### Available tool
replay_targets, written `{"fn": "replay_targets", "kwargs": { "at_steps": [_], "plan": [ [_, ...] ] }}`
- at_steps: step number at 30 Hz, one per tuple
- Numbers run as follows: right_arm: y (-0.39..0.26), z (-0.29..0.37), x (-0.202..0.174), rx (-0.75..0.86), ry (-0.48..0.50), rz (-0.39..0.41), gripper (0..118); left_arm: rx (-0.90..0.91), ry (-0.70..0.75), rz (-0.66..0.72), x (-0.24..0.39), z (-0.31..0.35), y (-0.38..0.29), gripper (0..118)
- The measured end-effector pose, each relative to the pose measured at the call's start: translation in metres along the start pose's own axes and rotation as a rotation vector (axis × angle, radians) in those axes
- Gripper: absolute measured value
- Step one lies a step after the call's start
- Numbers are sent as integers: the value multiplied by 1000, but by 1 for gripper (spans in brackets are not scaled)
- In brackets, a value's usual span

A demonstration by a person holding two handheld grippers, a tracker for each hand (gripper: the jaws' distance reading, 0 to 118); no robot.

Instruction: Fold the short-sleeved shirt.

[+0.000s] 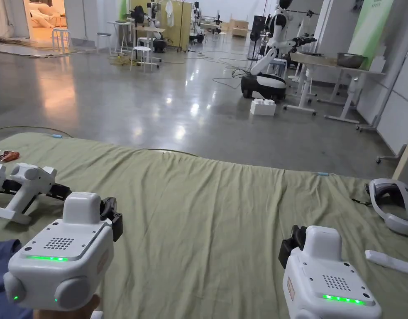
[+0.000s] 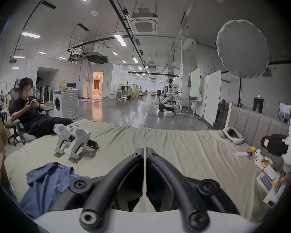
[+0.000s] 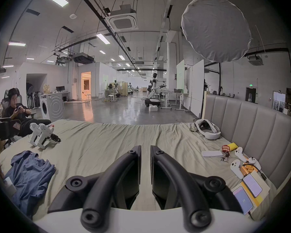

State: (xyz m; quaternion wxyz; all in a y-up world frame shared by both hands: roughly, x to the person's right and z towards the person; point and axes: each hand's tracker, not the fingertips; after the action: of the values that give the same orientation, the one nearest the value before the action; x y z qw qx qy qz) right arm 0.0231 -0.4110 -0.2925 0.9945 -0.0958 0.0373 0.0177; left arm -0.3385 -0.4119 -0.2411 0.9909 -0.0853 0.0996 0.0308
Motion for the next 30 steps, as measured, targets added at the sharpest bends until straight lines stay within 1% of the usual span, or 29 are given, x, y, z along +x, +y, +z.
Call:
{"fn": "replay_targets", "kwargs": {
  "at_steps": [4, 6, 11, 13, 18, 20, 21, 22, 23, 24, 25, 27, 30],
  "plan": [
    [0, -4, -1, -16, 21, -26, 14, -92, 35, 16, -21, 7, 1, 4],
    [-1, -1, -4, -28, 27, -22, 14, -158, 42, 48, -41, 12, -3, 4],
    [-11, -3, -12, -59, 51, -4, 14, -319, 111, 108, -114, 25, -21, 4],
    [-17, -4, -17, -80, 61, 16, 14, -397, 137, 125, -139, 43, -27, 4],
    [-32, -9, -30, -127, 108, 40, 14, -568, 197, 91, -201, 58, -57, 4],
    [-38, -12, -38, -145, 117, 53, 14, -642, 229, 80, -226, 50, -74, 5],
    [-40, -12, -41, -155, 123, 55, 14, -675, 237, 81, -234, 48, -80, 7],
    [-42, -12, -44, -166, 132, 57, 14, -672, 215, 94, -234, 47, -81, 14],
    [-44, -13, -48, -173, 138, 60, 14, -691, 205, 105, -240, 45, -87, 28],
    [-46, -13, -51, -178, 144, 65, 14, -752, 180, 139, -253, 33, -100, 57],
    [-48, -15, -54, -181, 148, 73, 14, -785, 175, 157, -260, 24, -110, 76],
    [-51, -16, -59, -187, 158, 93, 14, -857, 158, 180, -266, 13, -126, 77],
    [-54, -16, -64, -197, 168, 116, 14, -912, 167, 140, -263, 8, -160, 77]
  ]
}}
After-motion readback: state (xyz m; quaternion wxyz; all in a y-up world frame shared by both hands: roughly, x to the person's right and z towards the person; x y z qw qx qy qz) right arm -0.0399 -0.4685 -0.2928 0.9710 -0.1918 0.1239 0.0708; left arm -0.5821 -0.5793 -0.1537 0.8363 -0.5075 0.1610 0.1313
